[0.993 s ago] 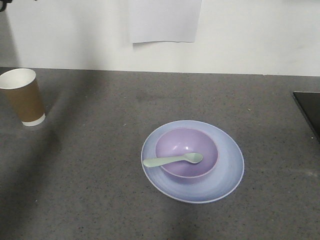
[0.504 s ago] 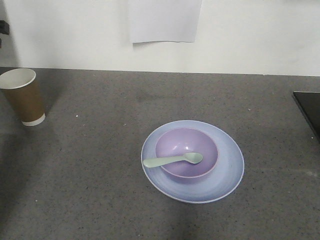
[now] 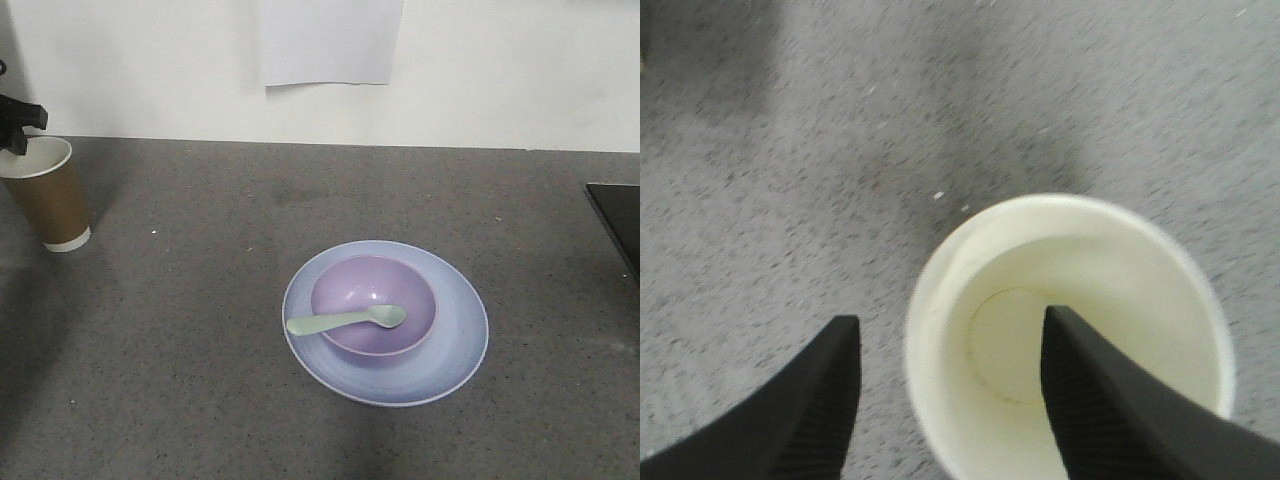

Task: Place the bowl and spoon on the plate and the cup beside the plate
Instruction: 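Lower the left gripper onto the rim of the paper cup and grasp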

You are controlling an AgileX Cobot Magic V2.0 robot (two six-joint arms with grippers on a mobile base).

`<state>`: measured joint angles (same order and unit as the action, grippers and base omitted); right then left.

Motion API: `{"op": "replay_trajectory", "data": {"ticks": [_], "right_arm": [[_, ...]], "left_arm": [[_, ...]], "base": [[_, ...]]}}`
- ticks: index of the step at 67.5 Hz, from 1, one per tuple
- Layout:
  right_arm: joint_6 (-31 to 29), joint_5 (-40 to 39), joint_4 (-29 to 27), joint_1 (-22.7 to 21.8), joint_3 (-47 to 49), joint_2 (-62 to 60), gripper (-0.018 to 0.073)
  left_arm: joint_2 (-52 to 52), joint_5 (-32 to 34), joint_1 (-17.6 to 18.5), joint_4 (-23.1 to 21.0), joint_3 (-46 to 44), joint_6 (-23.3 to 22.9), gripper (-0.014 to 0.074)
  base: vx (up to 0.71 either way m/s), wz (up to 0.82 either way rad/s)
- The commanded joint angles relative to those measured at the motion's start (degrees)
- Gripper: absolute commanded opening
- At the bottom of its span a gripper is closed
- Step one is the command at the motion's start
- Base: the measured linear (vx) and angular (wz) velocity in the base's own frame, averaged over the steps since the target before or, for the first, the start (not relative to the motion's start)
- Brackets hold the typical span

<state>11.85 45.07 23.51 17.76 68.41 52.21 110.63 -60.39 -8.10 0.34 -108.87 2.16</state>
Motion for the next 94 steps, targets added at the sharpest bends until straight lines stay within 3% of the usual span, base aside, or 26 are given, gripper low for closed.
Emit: {"op": "replay_trajectory", "data": {"ticks": [1, 29, 34, 39, 47, 52, 64, 74, 94], "right_arm": [[0.2, -4.9, 1.7, -0.2, 1.4, -0.6, -0.0006], [0.4, -5.0, 1.7, -0.2, 1.4, -0.6, -0.0006], [0.5, -4.7, 1.7, -0.2, 1.4, -0.6, -0.0006], [0.5, -4.4, 1.7, -0.2, 1.4, -0.6, -0.0006], [0.5, -4.0, 1.7, -0.2, 1.4, -0.6, -0.0006], [0.5, -4.0, 1.7, -0.2, 1.4, -0.6, -0.0006], [0.5, -4.2, 1.7, -0.2, 1.4, -0.6, -0.0006], [0.5, -4.4, 1.7, -0.2, 1.4, -0.6, -0.0006], [0.7, -4.8, 1.4, -0.2, 1.4, -0.6, -0.0006]], "left_arm": [[-3.0, 3.1, 0.0, 0.8, -0.4, -0.2, 0.0398], [-0.2, 2.6, 0.0, 0.5, -0.3, -0.2, 0.0386], [0.2, 2.8, 0.0, 0.6, -0.3, -0.2, 0.0340], [0.4, 3.6, -0.1, 1.4, -0.3, -0.2, 0.0237], [0.4, 4.4, -0.3, 1.7, -0.4, 1.0, -0.0011], [-0.1, 4.1, -0.2, 0.6, -0.5, 2.4, -0.0008], [-2.5, 3.3, 0.7, -9.3, -0.5, 8.8, -0.0008], [-5.5, 2.7, 4.8, -13.0, -0.5, 11.2, -0.0008], [-6.7, 1.0, 18.5, -13.1, -0.5, 11.6, -0.0005]], "base": [[0.00, 0.00], [0.00, 0.00], [0.00, 0.00], [0.00, 0.00], [0.00, 0.00], [0.00, 0.00], [0.00, 0.00], [0.00, 0.00], [0.00, 0.00]]}}
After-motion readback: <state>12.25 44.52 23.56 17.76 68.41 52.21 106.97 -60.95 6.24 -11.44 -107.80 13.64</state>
